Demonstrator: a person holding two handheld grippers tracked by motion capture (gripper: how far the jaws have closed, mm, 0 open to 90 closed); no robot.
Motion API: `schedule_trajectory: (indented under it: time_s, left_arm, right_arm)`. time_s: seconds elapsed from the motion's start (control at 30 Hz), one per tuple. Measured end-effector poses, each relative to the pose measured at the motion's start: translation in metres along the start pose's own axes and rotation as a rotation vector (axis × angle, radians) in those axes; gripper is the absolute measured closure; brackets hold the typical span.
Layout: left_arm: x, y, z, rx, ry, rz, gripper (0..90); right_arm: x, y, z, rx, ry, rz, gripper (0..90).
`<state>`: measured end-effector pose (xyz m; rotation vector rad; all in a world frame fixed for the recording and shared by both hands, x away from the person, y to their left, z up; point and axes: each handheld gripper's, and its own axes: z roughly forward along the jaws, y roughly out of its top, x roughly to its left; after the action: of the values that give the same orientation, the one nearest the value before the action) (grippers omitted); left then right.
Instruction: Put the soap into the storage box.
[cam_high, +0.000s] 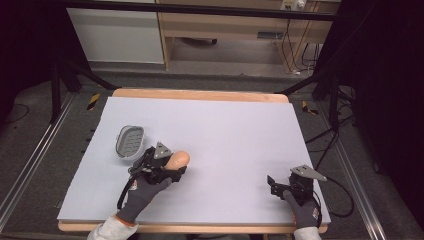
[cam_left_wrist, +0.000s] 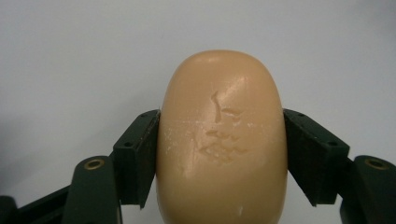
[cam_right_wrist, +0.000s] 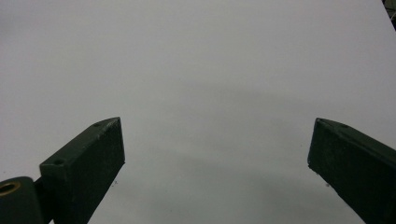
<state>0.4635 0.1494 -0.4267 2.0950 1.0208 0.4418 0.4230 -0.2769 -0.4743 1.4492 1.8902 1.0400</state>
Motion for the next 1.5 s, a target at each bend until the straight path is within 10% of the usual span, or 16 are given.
schedule_trajectory:
  time_s: [0.9, 1.5]
  left_arm:
    - [0.062, -0.004, -0.048, -0.12, 0.114, -0.143, 31.3]
    - [0.103, -0.011, -0.047, -0.12, 0.199, -0.223, 31.4]
  right_arm:
    - [0.004, 0.001, 0.002, 0.008, 0.004, -0.014, 4.1]
    - [0.004, 0.001, 0.003, 0.013, 0.013, -0.005, 4.1]
